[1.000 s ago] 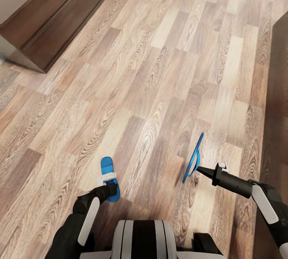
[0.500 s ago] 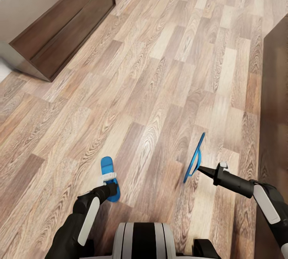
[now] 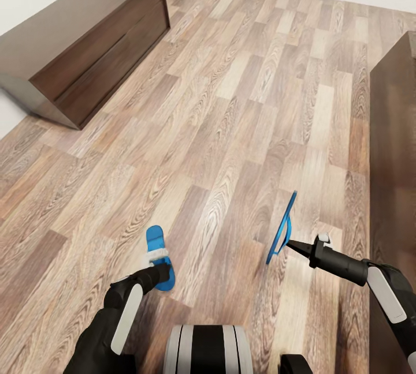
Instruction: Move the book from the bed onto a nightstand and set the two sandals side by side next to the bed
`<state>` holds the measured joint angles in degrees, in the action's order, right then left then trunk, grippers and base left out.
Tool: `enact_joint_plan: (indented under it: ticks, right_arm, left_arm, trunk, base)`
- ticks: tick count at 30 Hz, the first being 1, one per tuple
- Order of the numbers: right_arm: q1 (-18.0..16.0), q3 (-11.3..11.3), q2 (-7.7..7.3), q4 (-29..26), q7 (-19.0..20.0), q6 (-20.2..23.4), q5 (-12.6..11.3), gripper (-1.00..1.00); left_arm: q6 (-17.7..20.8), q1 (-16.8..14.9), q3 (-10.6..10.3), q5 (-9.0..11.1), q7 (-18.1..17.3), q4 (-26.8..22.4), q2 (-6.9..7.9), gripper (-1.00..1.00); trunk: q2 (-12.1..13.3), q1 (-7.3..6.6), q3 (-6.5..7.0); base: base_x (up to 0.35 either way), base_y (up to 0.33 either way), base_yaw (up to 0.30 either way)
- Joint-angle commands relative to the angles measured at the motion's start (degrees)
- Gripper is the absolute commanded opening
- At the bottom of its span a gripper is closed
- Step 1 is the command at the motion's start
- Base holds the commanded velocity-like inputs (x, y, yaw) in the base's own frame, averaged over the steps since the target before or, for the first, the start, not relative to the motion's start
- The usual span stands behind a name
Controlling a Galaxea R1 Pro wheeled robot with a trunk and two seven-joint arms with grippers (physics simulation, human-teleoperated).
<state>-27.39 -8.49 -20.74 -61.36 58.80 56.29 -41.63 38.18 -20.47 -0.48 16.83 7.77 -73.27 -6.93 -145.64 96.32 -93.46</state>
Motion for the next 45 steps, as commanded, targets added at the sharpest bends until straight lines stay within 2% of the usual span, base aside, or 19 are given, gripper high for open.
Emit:
enact_joint_plan:
  ticks: [1,4,6,7,9,11,12,15,17,21,24,25,26,28,29,31,34,37,45]
  right_arm:
    - [0.0,0.0,0.00,0.0,0.2,0.1,0.2,-1.00]
    - [0.0,0.0,0.00,0.0,0.2,0.1,0.2,-1.00]
    - [0.0,0.0,0.00,0.0,0.2,0.1,0.2,-1.00]
    - [0.0,0.0,0.00,0.0,0.2,0.1,0.3,-1.00]
    - [0.0,0.0,0.00,0.0,0.2,0.1,0.3,-1.00]
    - [0.0,0.0,0.00,0.0,0.2,0.1,0.3,-1.00]
    - [0.0,0.0,0.00,0.0,0.2,0.1,0.3,-1.00]
    - [0.0,0.0,0.01,0.1,0.1,0.1,0.3,-1.00]
    - [0.0,0.0,0.05,0.1,0.1,0.0,0.6,-1.00]
    - [0.0,0.1,0.14,0.3,0.0,-0.1,0.9,-1.00]
    - [0.0,0.3,0.17,0.9,-0.1,-0.3,2.1,-1.00]
    - [0.0,0.3,0.17,1.8,-0.2,-0.5,4.7,-1.00]
    - [0.0,0.3,0.17,2.8,-0.2,-0.5,7.7,-1.00]
    - [0.0,0.3,0.17,5.2,-0.1,-0.8,14.7,-1.00]
    - [0.0,0.3,0.17,6.3,-0.1,-1.0,19.2,-1.00]
    - [0.1,0.3,0.17,7.0,0.0,-1.1,22.6,-1.00]
    - [0.1,0.3,0.17,7.4,0.0,-1.2,25.0,-1.00]
    - [0.1,0.3,0.19,7.3,0.0,-1.2,25.4,-1.00]
    - [0.1,0.3,0.79,8.9,-0.2,-13.5,26.5,-1.00]
  left_arm:
    - [0.3,0.0,0.1,2.2,-1.7,-0.1,0.16,-1.00]
    - [0.8,0.0,0.3,5.4,-7.1,-0.2,1.45,-1.00]
    - [1.8,0.0,0.3,6.3,-10.4,-0.4,3.04,-1.00]
    - [3.0,0.0,0.3,6.9,-13.6,-0.6,4.03,-1.00]
    - [4.6,0.0,0.3,7.7,-18.7,-0.7,4.77,-1.00]
    - [5.7,0.0,0.3,8.1,-23.9,-0.7,5.40,-1.00]
    - [6.2,0.0,0.4,8.3,-27.6,-0.7,6.59,-1.00]
    - [6.6,0.0,0.3,8.5,-35.4,-0.7,9.86,-1.00]
    - [6.6,0.0,0.3,8.4,-39.2,-0.6,11.06,-1.00]
    - [6.6,0.0,0.3,8.3,-40.8,-0.4,11.74,-1.00]
    - [6.7,0.0,0.7,8.5,-41.9,-0.3,15.13,-1.00]
    - [6.7,0.0,1.3,9.0,-43.9,-0.3,17.23,-1.00]
    - [6.7,0.1,1.7,9.4,-45.9,-0.2,18.18,-1.00]
    - [6.6,0.1,2.2,9.9,-50.1,0.3,19.21,-1.00]
    - [6.5,0.1,2.3,10.0,-52.1,0.8,19.52,-1.00]
    - [6.4,0.1,2.3,10.0,-53.3,1.2,19.66,-1.00]
    - [6.3,0.1,2.1,10.0,-54.0,1.5,19.42,-1.00]
    - [6.3,0.1,2.1,10.0,-54.1,1.5,19.33,-1.00]
    - [6.3,0.1,2.0,9.9,-54.0,1.5,19.32,-1.00]
  trunk:
    - [0.0,-0.03,0.20]
    - [0.0,-0.11,0.86]
    - [0.1,-0.16,1.30]
    - [0.1,-0.18,1.53]
    - [0.1,-0.24,1.97]
    - [0.1,-0.29,2.41]
    - [0.2,-0.31,2.63]
    - [0.2,-0.39,3.30]
    - [0.2,-0.44,3.74]
    - [0.3,-0.55,4.63]
    - [0.3,-0.62,5.29]
    - [0.3,-0.65,5.51]
    - [0.3,-0.67,5.74]
    - [0.4,-0.73,6.18]
    - [0.4,-0.75,6.40]
    - [0.4,-0.80,6.84]
    - [0.4,-0.88,7.51]
    - [0.5,-0.96,8.17]
    - [0.6,-1.16,9.94]
  base:
    - [0.000,0.000,0.000]
    - [0.000,0.000,0.000]
    - [0.000,0.000,0.000]
    - [0.000,0.000,0.000]
    - [0.000,0.000,0.000]
    - [0.000,0.000,0.000]
    - [0.000,0.000,0.000]
    - [0.000,0.000,0.000]
    - [0.000,0.000,0.000]
    - [0.000,0.000,0.000]
    - [0.000,0.000,0.000]
    - [0.000,0.000,0.000]
    - [0.000,0.000,0.000]
    - [0.000,0.000,0.000]
    - [0.000,0.000,0.000]
    - [0.000,0.000,0.000]
    - [0.000,0.000,0.000]
    - [0.000,0.000,0.000]
    - [0.000,0.000,0.000]
